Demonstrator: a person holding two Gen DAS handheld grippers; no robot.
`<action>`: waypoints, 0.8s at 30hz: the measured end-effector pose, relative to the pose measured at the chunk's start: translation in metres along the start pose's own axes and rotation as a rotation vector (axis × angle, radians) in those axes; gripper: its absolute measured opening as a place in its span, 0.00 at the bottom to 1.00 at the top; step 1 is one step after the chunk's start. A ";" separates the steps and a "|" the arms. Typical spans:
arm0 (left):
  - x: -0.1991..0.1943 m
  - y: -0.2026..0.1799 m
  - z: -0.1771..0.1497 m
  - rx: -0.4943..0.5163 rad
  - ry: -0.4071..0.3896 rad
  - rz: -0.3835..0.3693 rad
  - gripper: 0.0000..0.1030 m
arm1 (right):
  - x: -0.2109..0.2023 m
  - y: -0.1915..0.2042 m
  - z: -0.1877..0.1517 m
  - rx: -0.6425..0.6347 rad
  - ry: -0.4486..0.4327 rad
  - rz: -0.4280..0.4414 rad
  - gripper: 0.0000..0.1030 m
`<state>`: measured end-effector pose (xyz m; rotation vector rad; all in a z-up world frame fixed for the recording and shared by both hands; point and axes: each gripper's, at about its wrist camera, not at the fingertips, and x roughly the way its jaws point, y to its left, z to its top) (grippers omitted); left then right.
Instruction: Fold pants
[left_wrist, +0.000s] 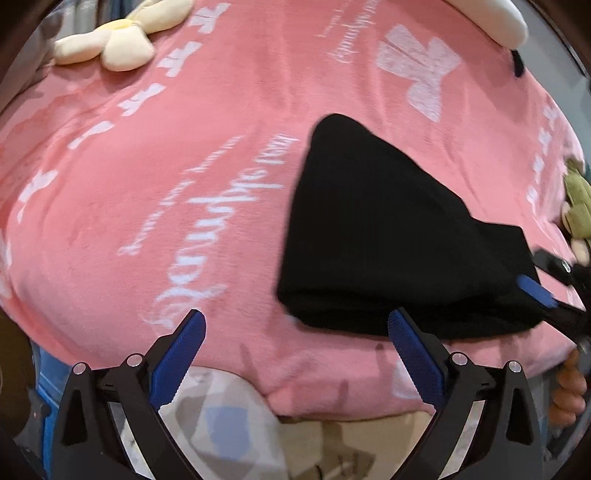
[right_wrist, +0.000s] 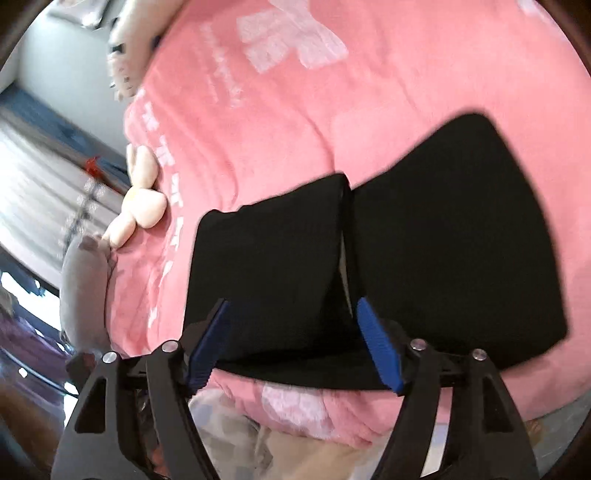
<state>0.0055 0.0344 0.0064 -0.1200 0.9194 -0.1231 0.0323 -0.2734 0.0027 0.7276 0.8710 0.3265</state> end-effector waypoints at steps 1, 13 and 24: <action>-0.001 -0.005 0.000 0.011 0.001 -0.004 0.95 | 0.011 -0.003 -0.001 0.008 0.024 -0.015 0.67; 0.008 -0.027 0.000 0.051 0.076 0.021 0.95 | 0.047 0.040 -0.026 -0.115 -0.013 -0.125 0.33; 0.002 -0.034 -0.006 0.078 0.081 0.056 0.95 | -0.090 0.124 0.010 -0.442 -0.388 -0.268 0.31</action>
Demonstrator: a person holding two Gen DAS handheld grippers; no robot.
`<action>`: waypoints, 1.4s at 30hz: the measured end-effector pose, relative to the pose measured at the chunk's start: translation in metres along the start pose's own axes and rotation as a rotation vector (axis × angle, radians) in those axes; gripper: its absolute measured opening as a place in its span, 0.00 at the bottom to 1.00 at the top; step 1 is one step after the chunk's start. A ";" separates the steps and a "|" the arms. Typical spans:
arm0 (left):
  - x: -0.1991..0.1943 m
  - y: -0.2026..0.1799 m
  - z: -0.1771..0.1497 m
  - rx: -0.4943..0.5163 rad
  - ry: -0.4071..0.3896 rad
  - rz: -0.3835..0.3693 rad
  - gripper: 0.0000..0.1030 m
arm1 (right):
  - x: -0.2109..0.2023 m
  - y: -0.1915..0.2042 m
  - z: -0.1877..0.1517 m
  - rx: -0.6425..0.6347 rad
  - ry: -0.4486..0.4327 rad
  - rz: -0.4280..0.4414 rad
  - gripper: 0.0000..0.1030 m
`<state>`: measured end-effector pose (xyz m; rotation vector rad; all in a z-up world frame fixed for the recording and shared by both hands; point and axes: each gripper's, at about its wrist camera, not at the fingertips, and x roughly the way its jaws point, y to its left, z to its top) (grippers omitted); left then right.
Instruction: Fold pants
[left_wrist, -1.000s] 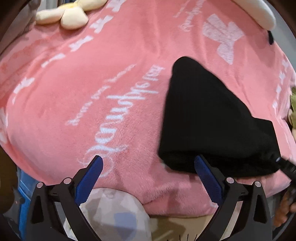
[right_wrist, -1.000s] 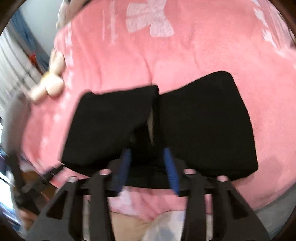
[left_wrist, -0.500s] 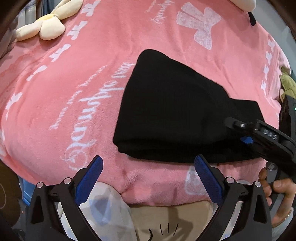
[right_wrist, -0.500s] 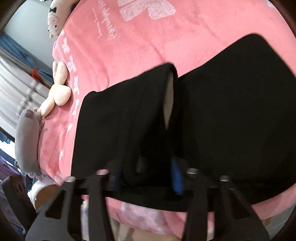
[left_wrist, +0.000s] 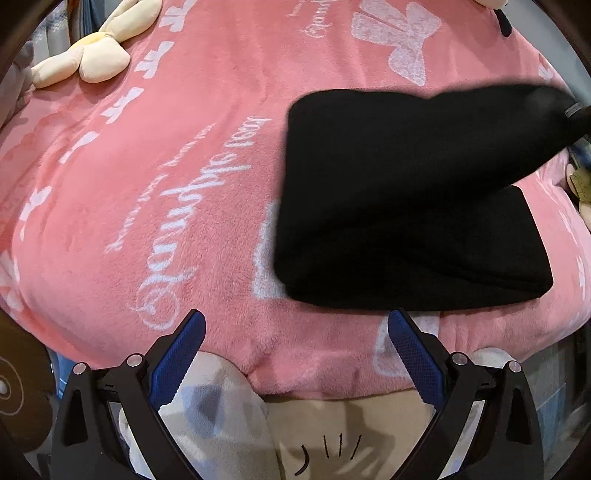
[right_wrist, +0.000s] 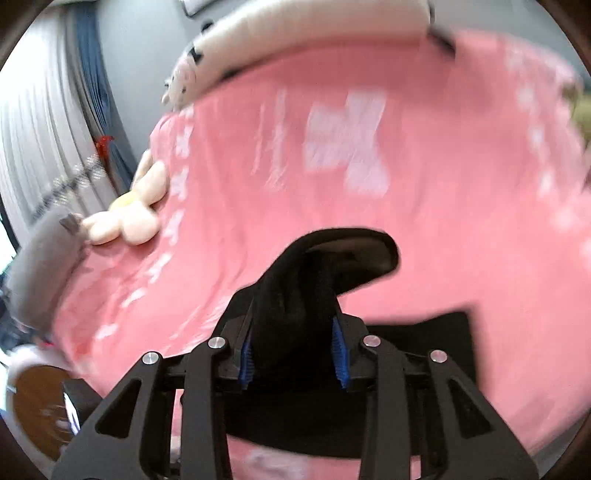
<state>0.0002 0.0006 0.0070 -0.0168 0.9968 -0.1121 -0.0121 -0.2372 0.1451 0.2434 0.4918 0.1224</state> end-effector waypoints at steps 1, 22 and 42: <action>0.000 0.000 0.000 0.000 0.000 -0.004 0.95 | -0.006 -0.004 0.000 -0.020 -0.009 -0.042 0.32; 0.013 -0.012 0.000 0.001 0.037 -0.033 0.95 | 0.067 -0.123 -0.073 0.336 0.310 -0.059 0.32; -0.011 0.038 -0.020 -0.078 0.035 -0.011 0.95 | 0.060 -0.079 -0.066 0.095 0.328 -0.272 0.11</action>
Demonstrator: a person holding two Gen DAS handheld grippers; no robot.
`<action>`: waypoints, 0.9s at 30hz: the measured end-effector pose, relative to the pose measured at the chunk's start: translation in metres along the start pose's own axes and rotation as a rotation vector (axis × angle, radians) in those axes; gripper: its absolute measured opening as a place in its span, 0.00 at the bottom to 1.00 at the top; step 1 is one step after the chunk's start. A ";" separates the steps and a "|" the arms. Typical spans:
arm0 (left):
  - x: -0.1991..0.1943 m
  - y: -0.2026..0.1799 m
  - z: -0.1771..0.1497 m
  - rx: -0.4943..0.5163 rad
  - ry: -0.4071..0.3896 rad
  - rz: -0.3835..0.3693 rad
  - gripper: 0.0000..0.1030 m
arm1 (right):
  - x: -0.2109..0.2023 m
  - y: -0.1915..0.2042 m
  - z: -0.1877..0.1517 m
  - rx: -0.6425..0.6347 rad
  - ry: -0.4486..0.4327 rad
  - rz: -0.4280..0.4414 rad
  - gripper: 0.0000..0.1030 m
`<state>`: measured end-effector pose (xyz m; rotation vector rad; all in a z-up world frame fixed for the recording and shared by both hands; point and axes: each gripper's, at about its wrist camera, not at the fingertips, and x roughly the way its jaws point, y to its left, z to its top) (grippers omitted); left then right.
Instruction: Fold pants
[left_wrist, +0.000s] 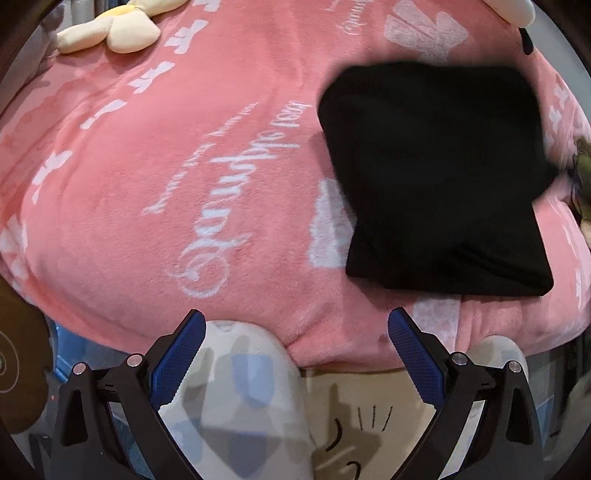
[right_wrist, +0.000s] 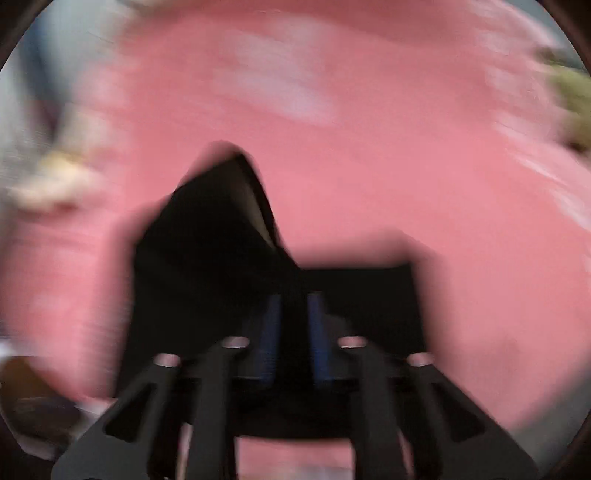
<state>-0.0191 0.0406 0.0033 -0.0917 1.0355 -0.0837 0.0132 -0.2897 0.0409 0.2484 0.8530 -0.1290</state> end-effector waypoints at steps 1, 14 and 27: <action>0.001 -0.002 0.001 0.006 0.000 -0.008 0.95 | 0.006 -0.017 -0.012 0.028 0.032 -0.025 0.09; 0.010 -0.024 0.034 -0.069 0.006 -0.166 0.95 | 0.038 -0.018 0.016 0.143 0.058 0.309 0.69; 0.007 0.013 0.034 -0.140 -0.006 -0.164 0.95 | 0.028 0.046 0.021 0.096 0.039 0.423 0.23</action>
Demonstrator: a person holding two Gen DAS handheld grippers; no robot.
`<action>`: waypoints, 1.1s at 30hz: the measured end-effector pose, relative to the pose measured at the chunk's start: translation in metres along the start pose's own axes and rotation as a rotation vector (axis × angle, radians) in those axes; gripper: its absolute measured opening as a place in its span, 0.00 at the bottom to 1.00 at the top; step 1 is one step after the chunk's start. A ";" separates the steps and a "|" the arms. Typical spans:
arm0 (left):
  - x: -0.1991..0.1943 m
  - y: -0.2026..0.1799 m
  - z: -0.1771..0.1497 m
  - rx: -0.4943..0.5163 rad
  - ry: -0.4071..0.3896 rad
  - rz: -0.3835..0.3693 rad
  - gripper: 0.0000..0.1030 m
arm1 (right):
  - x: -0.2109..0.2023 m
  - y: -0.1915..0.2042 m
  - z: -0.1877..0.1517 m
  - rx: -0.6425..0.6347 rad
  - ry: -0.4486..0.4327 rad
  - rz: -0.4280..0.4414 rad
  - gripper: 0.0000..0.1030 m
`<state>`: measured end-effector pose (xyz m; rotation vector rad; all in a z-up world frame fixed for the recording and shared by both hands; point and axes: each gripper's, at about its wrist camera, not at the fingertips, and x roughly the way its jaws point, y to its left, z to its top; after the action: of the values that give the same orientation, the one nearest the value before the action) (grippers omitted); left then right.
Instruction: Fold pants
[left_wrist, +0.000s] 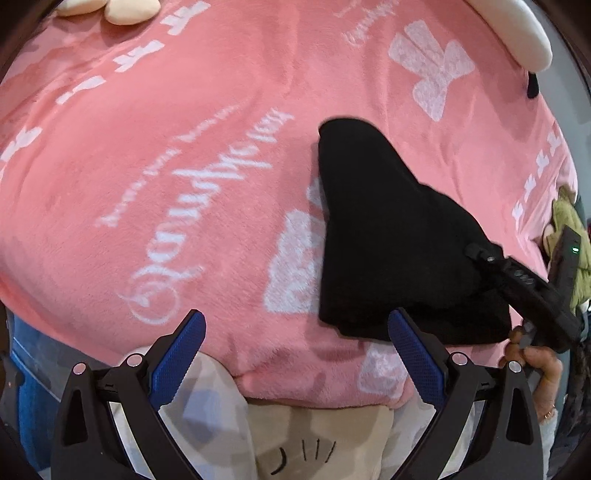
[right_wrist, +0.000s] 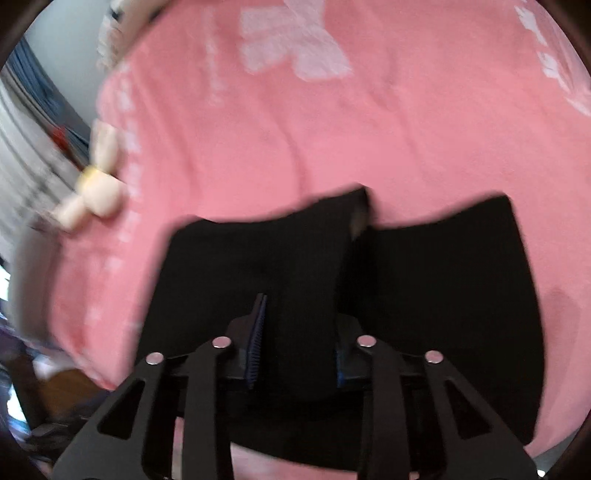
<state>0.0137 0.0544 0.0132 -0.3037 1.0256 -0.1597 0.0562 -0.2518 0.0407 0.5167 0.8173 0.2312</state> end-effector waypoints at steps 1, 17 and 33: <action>-0.003 0.002 0.001 -0.002 -0.009 0.002 0.95 | -0.004 0.016 0.004 0.010 -0.004 0.069 0.20; -0.055 0.066 -0.002 0.080 -0.147 0.057 0.93 | 0.098 0.306 -0.022 -0.439 0.252 0.381 0.16; 0.072 -0.161 -0.023 0.459 -0.084 -0.144 0.52 | -0.081 -0.085 -0.015 0.163 -0.066 -0.118 0.15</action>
<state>0.0325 -0.1215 -0.0045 0.0342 0.8552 -0.4994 -0.0090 -0.3502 0.0392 0.6239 0.8031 0.0389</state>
